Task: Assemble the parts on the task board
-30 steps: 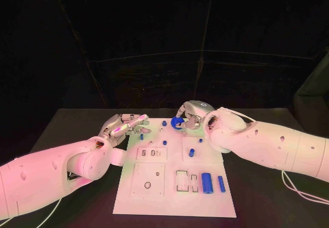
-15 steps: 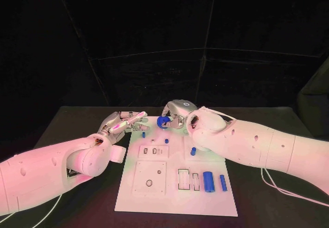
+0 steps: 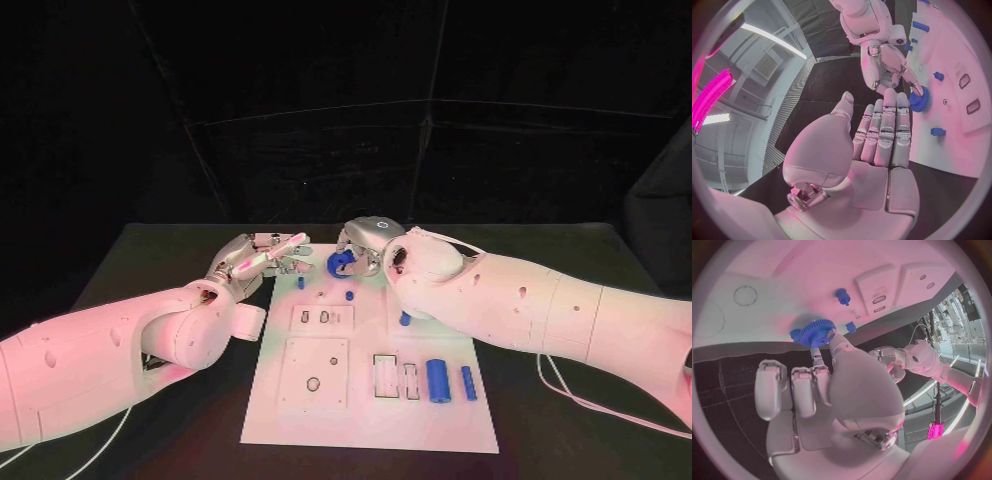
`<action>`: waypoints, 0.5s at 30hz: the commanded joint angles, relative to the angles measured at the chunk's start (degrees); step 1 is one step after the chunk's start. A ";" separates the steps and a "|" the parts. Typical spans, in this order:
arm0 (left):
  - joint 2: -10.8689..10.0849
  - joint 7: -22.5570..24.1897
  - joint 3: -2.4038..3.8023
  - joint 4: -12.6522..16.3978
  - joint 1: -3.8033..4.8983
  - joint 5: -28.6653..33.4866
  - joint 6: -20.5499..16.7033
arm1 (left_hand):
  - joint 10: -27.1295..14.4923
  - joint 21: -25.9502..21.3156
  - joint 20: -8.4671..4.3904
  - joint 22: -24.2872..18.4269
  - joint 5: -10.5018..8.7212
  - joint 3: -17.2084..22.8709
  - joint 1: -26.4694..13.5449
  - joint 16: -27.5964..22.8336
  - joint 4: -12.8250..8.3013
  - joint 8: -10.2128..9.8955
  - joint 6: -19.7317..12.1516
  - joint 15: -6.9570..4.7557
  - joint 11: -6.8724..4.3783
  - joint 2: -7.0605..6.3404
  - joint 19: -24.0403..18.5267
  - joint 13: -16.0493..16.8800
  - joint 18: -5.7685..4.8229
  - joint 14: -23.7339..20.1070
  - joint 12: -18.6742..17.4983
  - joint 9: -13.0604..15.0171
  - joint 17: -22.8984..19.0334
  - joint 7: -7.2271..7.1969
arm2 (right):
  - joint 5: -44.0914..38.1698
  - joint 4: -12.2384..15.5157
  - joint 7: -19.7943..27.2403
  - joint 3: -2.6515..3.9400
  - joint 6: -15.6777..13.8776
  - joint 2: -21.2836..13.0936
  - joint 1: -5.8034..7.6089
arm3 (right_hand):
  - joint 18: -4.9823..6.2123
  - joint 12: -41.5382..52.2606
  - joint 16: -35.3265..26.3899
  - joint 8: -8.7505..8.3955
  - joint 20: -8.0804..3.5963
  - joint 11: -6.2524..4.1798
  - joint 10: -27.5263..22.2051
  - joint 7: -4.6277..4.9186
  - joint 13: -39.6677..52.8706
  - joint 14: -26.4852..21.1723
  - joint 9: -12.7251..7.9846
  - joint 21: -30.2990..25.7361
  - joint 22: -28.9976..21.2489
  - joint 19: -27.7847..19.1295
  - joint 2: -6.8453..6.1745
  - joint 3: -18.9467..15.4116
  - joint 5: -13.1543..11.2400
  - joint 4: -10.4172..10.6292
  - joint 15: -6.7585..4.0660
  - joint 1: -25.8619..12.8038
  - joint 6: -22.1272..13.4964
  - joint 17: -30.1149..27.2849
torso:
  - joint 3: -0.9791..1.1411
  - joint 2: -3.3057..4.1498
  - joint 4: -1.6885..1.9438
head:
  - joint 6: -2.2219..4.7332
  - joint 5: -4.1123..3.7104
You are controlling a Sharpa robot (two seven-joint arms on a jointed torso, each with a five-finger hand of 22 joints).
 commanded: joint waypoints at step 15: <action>0.03 0.71 0.04 0.01 0.14 0.20 0.76 | 0.00 -0.22 0.11 -0.07 -0.14 -0.07 0.16 -0.31 -0.34 -0.38 0.20 0.25 -0.08 0.58 0.42 -0.01 0.35 0.01 -0.21 0.04 0.09 0.04 | -2.14 -0.90 -0.72 -0.04 2.88 0.53 0.00 | -0.46 -3.07 0.19 -4.32 0.97 1.66 -2.57 0.87 3.36 4.95 -0.18 0.48 2.04 0.69 -2.68 0.20 -2.00 0.19 1.02 -3.82 -5.61 9.93 | -0.03 -0.02 -0.06 | -0.12 -0.06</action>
